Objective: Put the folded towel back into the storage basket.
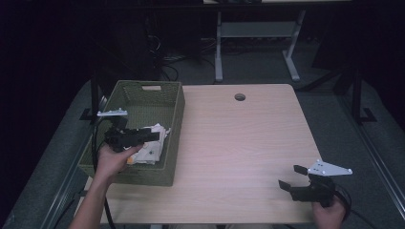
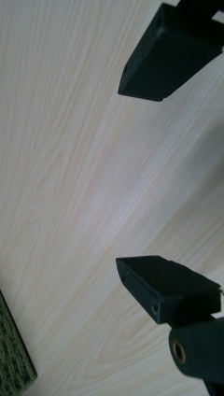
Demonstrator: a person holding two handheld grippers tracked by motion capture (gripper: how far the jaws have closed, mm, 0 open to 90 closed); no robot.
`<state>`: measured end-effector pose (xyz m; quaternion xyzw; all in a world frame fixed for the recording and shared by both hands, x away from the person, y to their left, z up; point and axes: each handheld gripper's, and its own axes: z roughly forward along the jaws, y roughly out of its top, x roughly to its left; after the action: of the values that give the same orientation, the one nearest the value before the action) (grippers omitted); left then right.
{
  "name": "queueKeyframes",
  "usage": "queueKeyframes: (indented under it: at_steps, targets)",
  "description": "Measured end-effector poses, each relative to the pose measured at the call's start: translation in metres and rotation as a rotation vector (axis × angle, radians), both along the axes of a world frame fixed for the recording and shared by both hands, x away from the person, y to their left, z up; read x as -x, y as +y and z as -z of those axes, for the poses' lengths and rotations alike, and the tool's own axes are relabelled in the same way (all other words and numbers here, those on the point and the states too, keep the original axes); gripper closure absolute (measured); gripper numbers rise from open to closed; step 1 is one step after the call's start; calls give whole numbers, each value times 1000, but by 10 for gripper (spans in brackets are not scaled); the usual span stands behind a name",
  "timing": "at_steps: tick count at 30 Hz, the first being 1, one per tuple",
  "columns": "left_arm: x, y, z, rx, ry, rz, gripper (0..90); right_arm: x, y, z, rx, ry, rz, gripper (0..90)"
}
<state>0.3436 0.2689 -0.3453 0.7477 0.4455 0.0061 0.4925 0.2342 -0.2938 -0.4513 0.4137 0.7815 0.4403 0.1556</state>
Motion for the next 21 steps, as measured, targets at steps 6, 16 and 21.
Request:
queueKeyframes:
  at_steps: [6, 16, 21]
  targets:
    - [2, -10, -3, 5, -9, 19, 407, 0, 0, -1, 1, -2, 0, 138]
    - [4, -29, -5, -6, -17, 48, 406, 3, 0, -3, -4, -12, -3, 139]
    - [3, -39, -7, -6, -20, 59, 405, 3, -2, -3, -8, -12, 0, 138]
